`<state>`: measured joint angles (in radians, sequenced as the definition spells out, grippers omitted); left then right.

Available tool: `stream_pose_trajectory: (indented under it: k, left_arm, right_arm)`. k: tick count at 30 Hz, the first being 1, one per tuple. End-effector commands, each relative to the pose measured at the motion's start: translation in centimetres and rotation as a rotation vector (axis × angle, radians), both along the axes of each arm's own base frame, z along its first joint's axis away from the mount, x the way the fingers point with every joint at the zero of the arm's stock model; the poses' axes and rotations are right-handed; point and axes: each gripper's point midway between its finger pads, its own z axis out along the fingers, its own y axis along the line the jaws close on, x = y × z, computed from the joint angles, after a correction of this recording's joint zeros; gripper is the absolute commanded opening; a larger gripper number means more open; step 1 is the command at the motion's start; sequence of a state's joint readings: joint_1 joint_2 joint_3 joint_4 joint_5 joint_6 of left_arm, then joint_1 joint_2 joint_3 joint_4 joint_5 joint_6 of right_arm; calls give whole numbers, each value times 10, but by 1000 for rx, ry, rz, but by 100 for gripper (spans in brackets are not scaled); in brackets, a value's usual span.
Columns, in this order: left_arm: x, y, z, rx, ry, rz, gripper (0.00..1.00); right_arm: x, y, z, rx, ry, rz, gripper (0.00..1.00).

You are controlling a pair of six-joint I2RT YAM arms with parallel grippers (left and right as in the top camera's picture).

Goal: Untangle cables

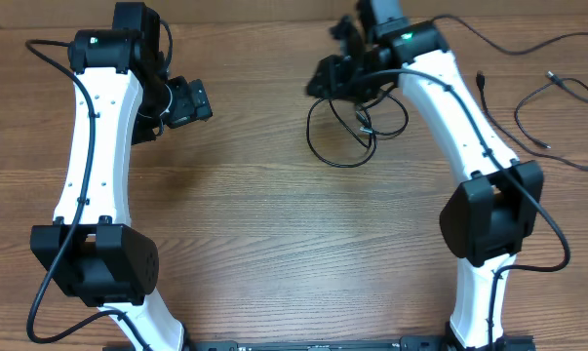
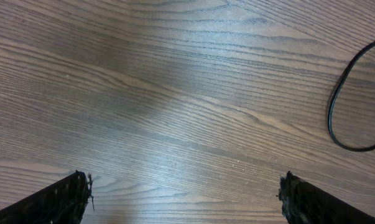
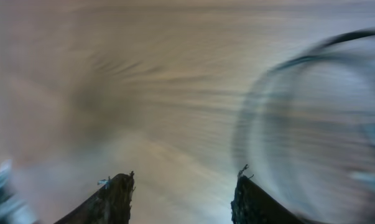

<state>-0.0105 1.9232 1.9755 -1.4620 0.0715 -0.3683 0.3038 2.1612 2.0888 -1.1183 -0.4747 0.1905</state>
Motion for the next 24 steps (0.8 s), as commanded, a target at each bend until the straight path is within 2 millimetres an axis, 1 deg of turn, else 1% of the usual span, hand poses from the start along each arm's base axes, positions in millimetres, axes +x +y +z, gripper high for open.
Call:
stream_pose_trajectory:
  k: [1,3,5,10,13,14,16,18,19,21,22,23,24]
  left_arm:
    - [1,0,1,-7,-4,23,100]
    - [1,0,1,-7,-4,23,100]
    - [1,0,1,-7,-4,23,100]
    - [1,0,1,-7,-4,23,100]
    - [1,0,1,-7,-4,23,100]
    - [1,0,1,-7,-4,23,100]
    - [1,0,1,-7,-4,23,99]
    - [1,1,1,-7,-4,23,99]
    - [1,1,1,-7,-5,23,100]
    - [1,1,1,-7,-5,23,100]
    - [1,1,1,-7,-5,23,99]
    - [1,1,1,-7,-5,23,100]
    - [1,1,1,-7,-5,23,99]
  right_arm:
    - [11,-42,0,-179,-116,16,60]
    - [4,-45,-18,-213,-102,67,65]
    - [-1,-47,-38,-241,-68,76,68]
    - [-14,-41,-84,-257,-16,102,69]
    - [-25,-27,-100,-227,0,136,66]
    - [-29,-20,-102,-211,3,152,63]
    - [-34,-10,-103,-198,5,175,49]
    - [-39,0,-101,-198,0,197,25]
    - [-41,5,-100,-197,-4,207,18]
    - [-44,17,-95,-190,-10,220,8]
    - [-46,24,-92,-183,-15,233,6]
    - [-50,39,-84,-160,-33,263,4]
    - [-52,47,-78,-152,-44,275,4]
